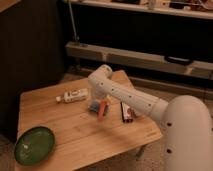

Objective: Pick up the ceramic bowl

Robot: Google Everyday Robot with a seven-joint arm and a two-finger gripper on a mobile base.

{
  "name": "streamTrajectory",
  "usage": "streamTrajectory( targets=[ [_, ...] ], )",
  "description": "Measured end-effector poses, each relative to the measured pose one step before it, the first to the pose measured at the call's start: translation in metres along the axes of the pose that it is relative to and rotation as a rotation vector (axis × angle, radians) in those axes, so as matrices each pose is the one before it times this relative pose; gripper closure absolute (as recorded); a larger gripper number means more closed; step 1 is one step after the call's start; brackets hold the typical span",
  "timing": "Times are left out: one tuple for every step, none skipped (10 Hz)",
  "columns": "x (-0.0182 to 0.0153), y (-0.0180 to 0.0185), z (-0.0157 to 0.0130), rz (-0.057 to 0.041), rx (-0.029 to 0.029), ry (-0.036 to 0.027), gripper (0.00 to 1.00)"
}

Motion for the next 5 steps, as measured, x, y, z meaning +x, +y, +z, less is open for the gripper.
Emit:
streamTrajectory(
  targets=[
    [-0.00185, -0.00539, -0.00565, -0.02108, 0.00661, 0.01681, 0.2],
    [-0.00539, -0.01127, -0.01465, -0.05415, 0.00202, 0.02876, 0.2],
    [-0.00703, -0.01075, -0.01698, -0.04832, -0.00112, 0.01954, 0.2],
    [-0.0069, -0.01246, -0.02023, -0.04646, -0.00069, 0.01871, 0.2],
    [-0.01522, -0.0211, -0.02915, -0.06351, 0.00406, 0.00884, 0.2]
  ],
)
